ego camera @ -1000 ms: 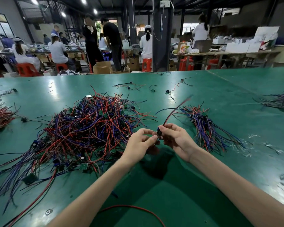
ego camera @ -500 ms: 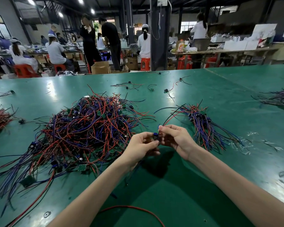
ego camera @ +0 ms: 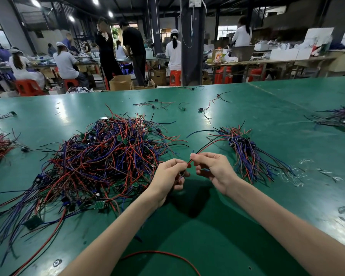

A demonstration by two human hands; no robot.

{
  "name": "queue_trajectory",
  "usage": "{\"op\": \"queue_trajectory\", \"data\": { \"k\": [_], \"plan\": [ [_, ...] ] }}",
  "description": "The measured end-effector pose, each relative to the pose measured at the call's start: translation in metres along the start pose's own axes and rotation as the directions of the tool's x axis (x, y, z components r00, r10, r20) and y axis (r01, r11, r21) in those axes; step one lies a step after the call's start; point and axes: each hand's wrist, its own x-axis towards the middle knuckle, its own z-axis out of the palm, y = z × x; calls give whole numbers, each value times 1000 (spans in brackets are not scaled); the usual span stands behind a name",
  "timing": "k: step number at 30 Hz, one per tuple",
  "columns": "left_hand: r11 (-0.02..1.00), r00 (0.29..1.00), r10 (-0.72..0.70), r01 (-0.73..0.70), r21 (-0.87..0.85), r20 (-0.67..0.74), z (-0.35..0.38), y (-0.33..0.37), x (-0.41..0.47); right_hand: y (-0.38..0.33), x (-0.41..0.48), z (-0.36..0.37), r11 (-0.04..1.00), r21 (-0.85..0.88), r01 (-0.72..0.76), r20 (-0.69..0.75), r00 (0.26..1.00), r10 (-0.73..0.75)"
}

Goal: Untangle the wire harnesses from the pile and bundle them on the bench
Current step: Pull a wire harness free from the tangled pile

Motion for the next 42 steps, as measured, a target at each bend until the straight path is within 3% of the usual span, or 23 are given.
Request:
{"op": "queue_trajectory", "data": {
  "k": [5, 15, 18, 22, 31, 36, 40, 42],
  "plan": [
    [997, 998, 36, -39, 72, 45, -2, -1, 3, -9, 5, -7, 991, 123, 49, -97, 995, -37],
    [964, 995, 81, -92, 248, 56, -7, -1, 4, -23, 21, -34, 983, 104, 153, -296, 948, -116],
    [934, 994, 113, -108, 342, 5, -8, -1, 3, -22, 25, -40, 967, -76, 241, -327, 911, -253],
    [884, 985, 160, -116, 453, -60, -9, -2, 3, -16, 25, -40, 864, -396, 311, -287, 852, -438],
    [834, 976, 217, -167, 527, -34, -9, -5, 5, -13, 28, -45, 792, -504, 345, -259, 814, -520],
    [841, 978, 207, -172, 513, -11, -11, -2, 3, -17, 28, -46, 898, -276, 343, -307, 854, -421],
    [843, 979, 201, -184, 506, 22, -11, -1, 3, -20, 30, -46, 967, -4, 255, -338, 910, -241],
    [841, 980, 197, -184, 508, 29, -11, -2, 3, -21, 30, -48, 974, 47, 220, -330, 924, -193]
  ]
}}
